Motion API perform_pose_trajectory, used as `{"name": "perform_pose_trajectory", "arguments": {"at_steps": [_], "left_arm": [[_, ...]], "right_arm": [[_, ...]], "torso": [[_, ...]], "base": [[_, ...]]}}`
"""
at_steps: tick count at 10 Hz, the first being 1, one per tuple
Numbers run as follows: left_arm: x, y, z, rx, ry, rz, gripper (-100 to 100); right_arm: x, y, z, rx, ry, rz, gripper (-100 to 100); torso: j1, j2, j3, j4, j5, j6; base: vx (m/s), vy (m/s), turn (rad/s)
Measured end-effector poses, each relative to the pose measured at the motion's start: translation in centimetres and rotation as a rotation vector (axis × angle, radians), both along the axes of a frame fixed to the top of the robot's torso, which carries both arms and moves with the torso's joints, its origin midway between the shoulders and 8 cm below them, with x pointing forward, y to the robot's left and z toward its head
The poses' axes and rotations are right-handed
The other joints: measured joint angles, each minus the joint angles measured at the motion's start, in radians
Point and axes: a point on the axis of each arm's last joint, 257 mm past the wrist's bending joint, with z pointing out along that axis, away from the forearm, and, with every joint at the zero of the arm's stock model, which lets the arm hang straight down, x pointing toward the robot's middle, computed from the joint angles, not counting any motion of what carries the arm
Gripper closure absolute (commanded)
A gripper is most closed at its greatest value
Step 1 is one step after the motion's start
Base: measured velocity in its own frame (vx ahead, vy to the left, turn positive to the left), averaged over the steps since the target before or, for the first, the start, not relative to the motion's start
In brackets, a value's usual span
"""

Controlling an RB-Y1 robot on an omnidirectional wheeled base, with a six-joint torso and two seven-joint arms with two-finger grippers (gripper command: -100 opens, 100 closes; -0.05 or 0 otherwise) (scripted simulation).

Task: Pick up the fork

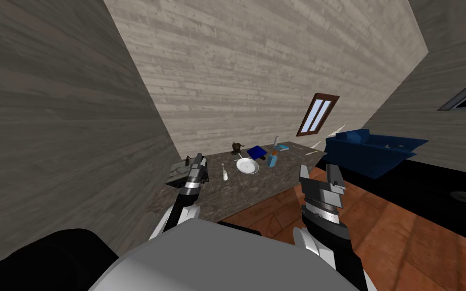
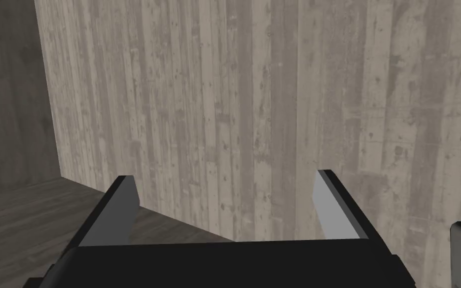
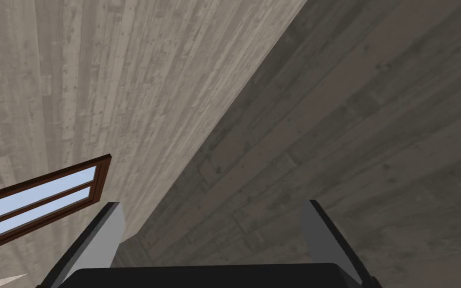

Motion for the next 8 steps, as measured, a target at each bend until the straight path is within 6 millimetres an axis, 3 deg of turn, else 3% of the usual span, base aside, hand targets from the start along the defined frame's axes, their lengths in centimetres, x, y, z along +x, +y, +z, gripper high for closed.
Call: {"name": "perform_pose_trajectory", "arguments": {"at_steps": [3,8], "left_arm": [[0.9,0.6,-2.0,0.068,0.078,-0.003,-100],[2.1,4.0,-7.2,0.212,0.266,0.043,-100]], "right_arm": [[0.0,0.0,0.0,0.0,0.0,0.0,0],[0.0,0.0,0.0,0.0,0.0,0.0,0]], "torso": [[0.0,0.0,0.0,0.0,0.0,0.0],[-0.001,0.001,0.0,0.0,0.0,0.0]], "base": [[-0.002,-0.011,-0.126],[-0.006,-0.019,-0.201]]}}
